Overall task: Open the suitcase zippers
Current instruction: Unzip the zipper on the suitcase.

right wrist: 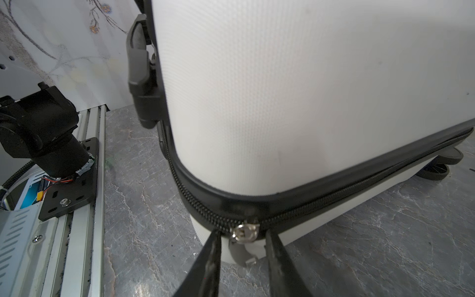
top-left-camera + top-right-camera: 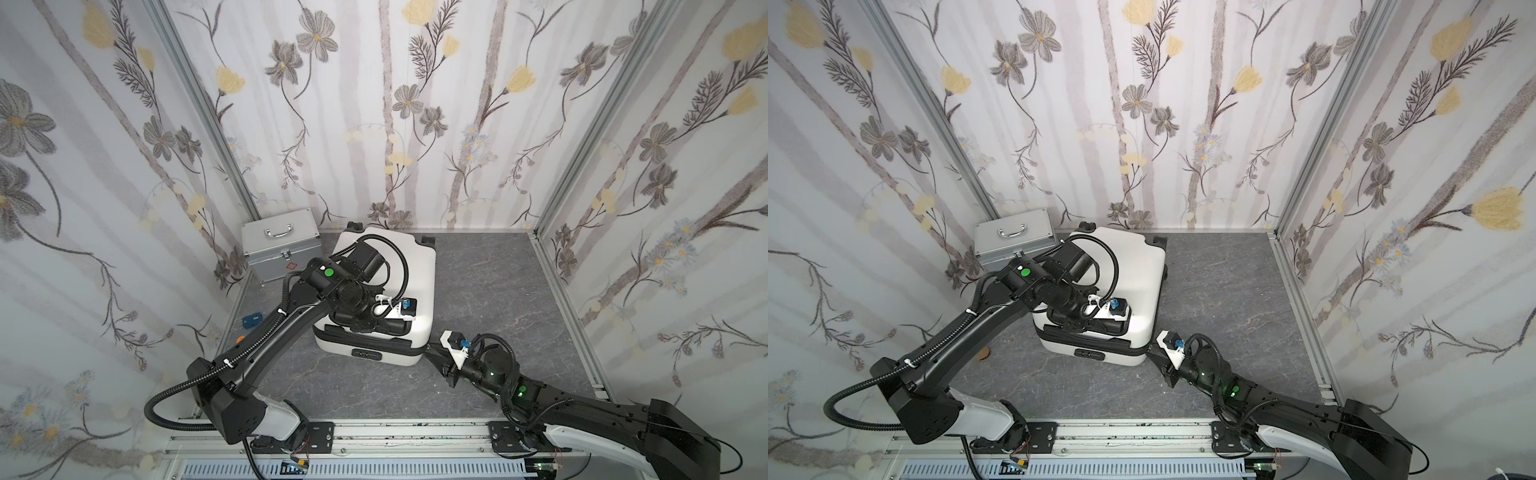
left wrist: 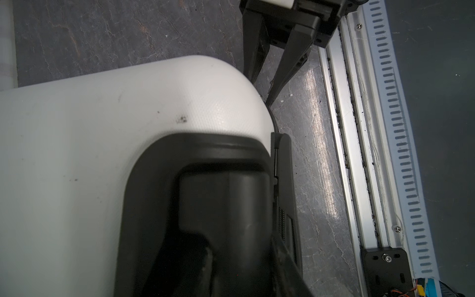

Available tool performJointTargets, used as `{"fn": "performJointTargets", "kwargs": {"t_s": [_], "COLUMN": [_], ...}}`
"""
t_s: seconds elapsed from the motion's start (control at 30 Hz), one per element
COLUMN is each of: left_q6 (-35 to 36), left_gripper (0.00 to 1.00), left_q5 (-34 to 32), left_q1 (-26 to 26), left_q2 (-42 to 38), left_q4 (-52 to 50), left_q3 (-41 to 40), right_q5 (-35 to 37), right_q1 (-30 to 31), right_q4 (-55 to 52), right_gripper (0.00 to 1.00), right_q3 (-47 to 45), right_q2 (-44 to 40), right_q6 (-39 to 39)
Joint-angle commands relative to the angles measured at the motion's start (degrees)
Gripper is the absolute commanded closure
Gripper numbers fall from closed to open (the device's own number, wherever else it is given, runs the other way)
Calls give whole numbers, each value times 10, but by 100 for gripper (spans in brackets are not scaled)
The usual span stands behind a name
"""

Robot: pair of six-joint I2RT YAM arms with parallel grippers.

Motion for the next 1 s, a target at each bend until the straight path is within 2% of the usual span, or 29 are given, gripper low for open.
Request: {"fn": "performJointTargets", "kwargs": {"t_s": [0.0, 0.27, 0.3, 0.4, 0.53, 0.7, 0.97], "left_q6": [7, 12, 13, 18, 28, 28, 28], "left_gripper": [91, 93, 93, 96, 100, 100, 100], "left_q5": [35, 39, 39, 40, 44, 48, 47], "left_q1": [-1, -4, -6, -15, -36, -74, -130], "left_q2": [-14, -32, -38, -60, -94, -139, -168], "left_q4": [84, 89, 92, 99, 98, 109, 120], "left_q3": [1, -22, -29, -58, -101, -149, -192], "right_q5": [6, 26, 20, -11, -57, -143, -211], "right_q1": [0, -16, -25, -74, -174, -280, -376], "right_q4": [29, 10, 3, -16, -35, -18, 6], "right_gripper": [77, 100, 100, 100, 100, 100, 100], "right_q3": [8, 7, 7, 8, 23, 70, 195], "right_q2": [6, -17, -24, -45, -49, 16, 177], "right_q6": [-8, -21, -25, -33, -46, -58, -41]}}
